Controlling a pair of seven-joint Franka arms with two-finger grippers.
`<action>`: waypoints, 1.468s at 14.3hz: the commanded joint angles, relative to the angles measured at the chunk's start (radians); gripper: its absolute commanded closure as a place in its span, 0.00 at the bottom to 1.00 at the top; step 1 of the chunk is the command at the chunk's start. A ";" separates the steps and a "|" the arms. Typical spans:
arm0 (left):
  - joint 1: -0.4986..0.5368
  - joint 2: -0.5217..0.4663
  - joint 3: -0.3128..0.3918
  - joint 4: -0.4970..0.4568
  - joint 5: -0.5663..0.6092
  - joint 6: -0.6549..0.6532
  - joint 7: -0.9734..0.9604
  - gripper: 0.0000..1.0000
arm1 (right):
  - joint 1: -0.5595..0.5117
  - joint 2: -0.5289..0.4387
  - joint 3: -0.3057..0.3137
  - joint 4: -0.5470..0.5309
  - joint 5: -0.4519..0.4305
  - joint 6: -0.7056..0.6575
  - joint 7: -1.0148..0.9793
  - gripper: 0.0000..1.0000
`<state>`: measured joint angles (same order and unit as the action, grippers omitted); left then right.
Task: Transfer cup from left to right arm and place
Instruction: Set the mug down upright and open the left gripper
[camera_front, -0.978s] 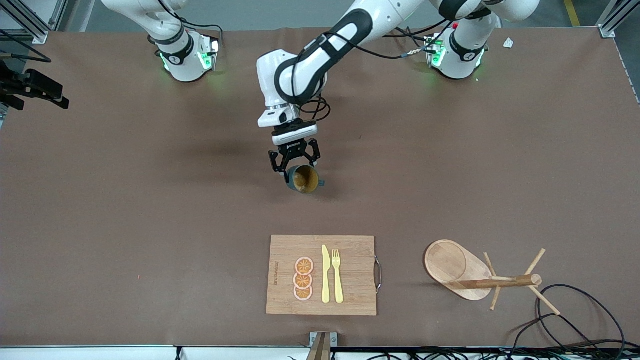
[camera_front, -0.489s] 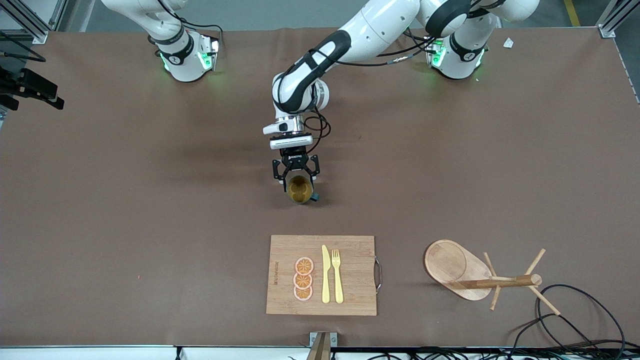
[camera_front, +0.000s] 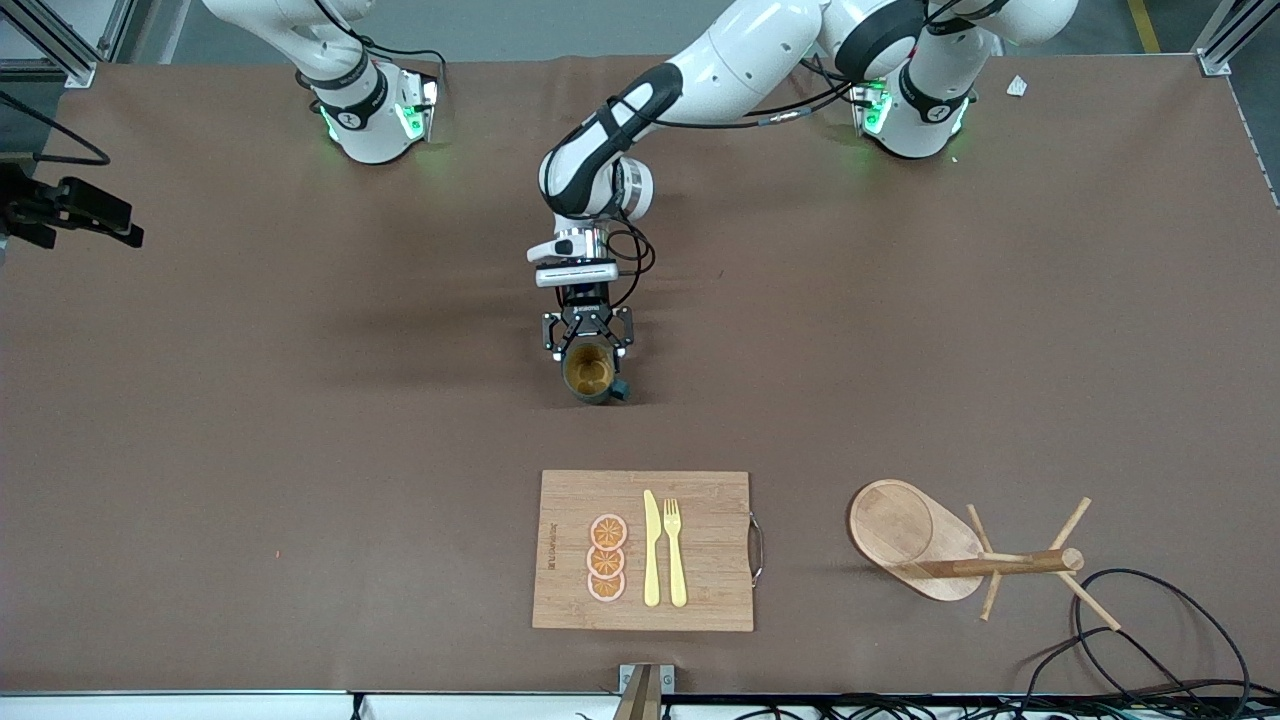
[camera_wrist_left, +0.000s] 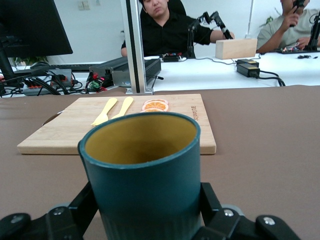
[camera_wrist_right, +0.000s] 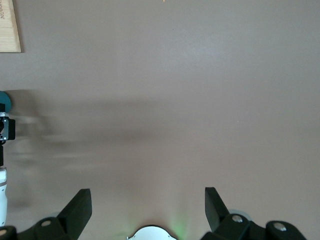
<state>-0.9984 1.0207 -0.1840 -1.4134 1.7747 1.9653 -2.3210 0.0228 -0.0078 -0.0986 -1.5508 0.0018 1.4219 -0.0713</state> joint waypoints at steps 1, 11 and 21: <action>-0.017 0.024 0.009 0.011 0.026 -0.028 -0.023 0.16 | -0.012 0.020 0.007 0.023 -0.008 -0.006 -0.012 0.00; -0.058 0.004 -0.014 -0.075 -0.047 -0.113 -0.028 0.01 | -0.012 0.158 0.007 0.020 -0.034 0.066 -0.019 0.00; -0.051 -0.184 -0.273 -0.128 -0.473 -0.477 -0.026 0.01 | 0.106 0.207 0.013 -0.037 0.006 0.147 0.324 0.00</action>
<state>-1.0705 0.9240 -0.4340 -1.4724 1.3725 1.4997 -2.3398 0.0951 0.1945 -0.0852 -1.5745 -0.0066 1.5509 0.1615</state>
